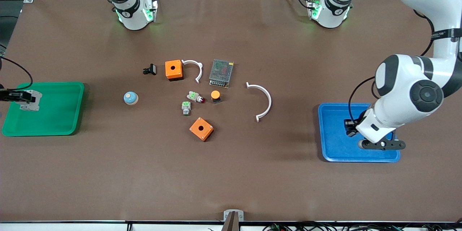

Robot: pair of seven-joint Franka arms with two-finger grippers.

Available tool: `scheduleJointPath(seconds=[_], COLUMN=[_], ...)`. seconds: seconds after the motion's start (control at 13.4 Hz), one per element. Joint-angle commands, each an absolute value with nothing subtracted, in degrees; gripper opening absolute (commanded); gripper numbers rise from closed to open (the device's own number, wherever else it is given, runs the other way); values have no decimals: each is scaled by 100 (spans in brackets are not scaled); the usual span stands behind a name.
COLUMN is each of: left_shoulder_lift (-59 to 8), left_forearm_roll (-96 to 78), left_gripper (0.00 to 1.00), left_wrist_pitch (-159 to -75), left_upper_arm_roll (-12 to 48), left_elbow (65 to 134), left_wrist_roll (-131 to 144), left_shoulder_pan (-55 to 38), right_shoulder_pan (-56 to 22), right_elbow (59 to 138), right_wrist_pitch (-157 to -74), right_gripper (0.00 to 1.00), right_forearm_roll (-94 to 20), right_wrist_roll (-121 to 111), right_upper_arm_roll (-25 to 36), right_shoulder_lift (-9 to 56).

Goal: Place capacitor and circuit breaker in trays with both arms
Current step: 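Carry the capacitor to the blue tray while the right gripper carries the breaker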

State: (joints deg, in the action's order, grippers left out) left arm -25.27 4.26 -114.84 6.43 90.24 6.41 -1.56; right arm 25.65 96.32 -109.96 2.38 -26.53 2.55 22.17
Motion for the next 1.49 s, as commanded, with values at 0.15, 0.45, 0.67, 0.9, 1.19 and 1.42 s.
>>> scheduleJointPath(seconds=[0.15, 0.45, 0.67, 0.9, 1.19, 1.42], left_shoulder_lift=[-2539, -2803, -2856, -2865, -3163, -3252], left_forearm_roll=[519, 519, 510, 510, 510, 510], left_gripper=[0, 0, 1, 1, 11, 46], left_wrist_pitch=[-11469, -11715, -12284, -13111, -13385, -13456], left_upper_arm_roll=[694, 694, 703, 703, 703, 703], left_elbow=[9149, 9254, 9754, 10352, 10397, 10380], left_wrist_roll=[97, 88, 79, -183, -229, -220], left_shoulder_pan=[324, 492, 720, 905, 1037, 1055], right_shoulder_pan=[3138, 3260, 3340, 3375, 3366, 3331], right_elbow=[9501, 9545, 9755, 9931, 9932, 9888], right_wrist_pitch=[-11846, -12338, -12568, -12866, -12955, -12676], right_gripper=[16, 17, 19, 21, 89, 99], right_forearm_roll=[343, 343, 343, 334, 334, 334], right_wrist_roll=[-3138, -3138, -3138, -3138, -3129, -3138], right_upper_arm_roll=[105, 105, 105, 105, 105, 97], right_shoulder_lift=[2934, 3312, 3419, 3480, 3551, 3297])
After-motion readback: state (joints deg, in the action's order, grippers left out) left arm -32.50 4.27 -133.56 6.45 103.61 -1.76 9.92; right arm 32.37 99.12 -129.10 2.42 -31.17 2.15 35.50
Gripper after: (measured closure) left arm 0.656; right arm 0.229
